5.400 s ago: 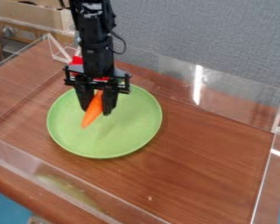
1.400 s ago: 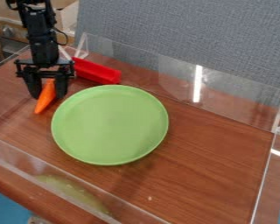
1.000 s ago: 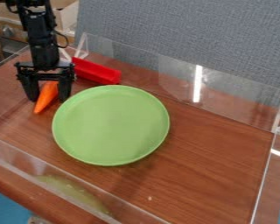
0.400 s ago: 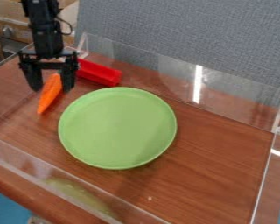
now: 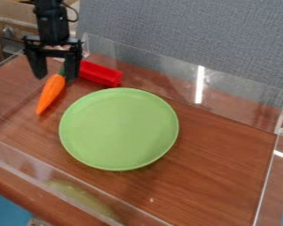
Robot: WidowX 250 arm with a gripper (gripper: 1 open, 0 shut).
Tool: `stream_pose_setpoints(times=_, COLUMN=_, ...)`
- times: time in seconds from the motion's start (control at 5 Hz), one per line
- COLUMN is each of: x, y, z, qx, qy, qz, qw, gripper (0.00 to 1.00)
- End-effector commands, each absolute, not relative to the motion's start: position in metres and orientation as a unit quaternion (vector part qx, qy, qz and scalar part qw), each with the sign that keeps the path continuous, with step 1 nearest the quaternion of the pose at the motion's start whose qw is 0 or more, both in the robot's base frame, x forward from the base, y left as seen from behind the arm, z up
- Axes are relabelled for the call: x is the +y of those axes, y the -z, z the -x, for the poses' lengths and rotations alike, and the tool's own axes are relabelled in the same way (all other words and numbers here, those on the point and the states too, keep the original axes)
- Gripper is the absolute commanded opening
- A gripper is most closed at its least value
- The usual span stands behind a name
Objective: Move the carrot from the green plate to the table
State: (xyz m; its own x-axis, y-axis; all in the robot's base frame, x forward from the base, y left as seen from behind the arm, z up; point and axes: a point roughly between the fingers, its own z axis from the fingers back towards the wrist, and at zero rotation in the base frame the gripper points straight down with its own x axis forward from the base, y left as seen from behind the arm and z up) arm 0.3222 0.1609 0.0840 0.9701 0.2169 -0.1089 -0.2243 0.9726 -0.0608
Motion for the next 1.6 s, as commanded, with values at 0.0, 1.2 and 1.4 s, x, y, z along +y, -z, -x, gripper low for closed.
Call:
stream_pose_setpoints(times=0.0, x=0.151, y=-0.114, z=-0.325, qx=0.01, qy=-0.082, qz=0.015, qw=0.996, gripper=1.0)
stream_pose_setpoints(times=1.2, x=0.14, y=-0.1, z=-0.342, qx=0.032, qy=-0.022, qz=0.006, qw=0.999, gripper=1.0)
stream_pose_setpoints(times=1.4, x=0.14, y=-0.101, z=-0.35, qx=0.037, qy=-0.013, qz=0.004, qw=0.999, gripper=1.0)
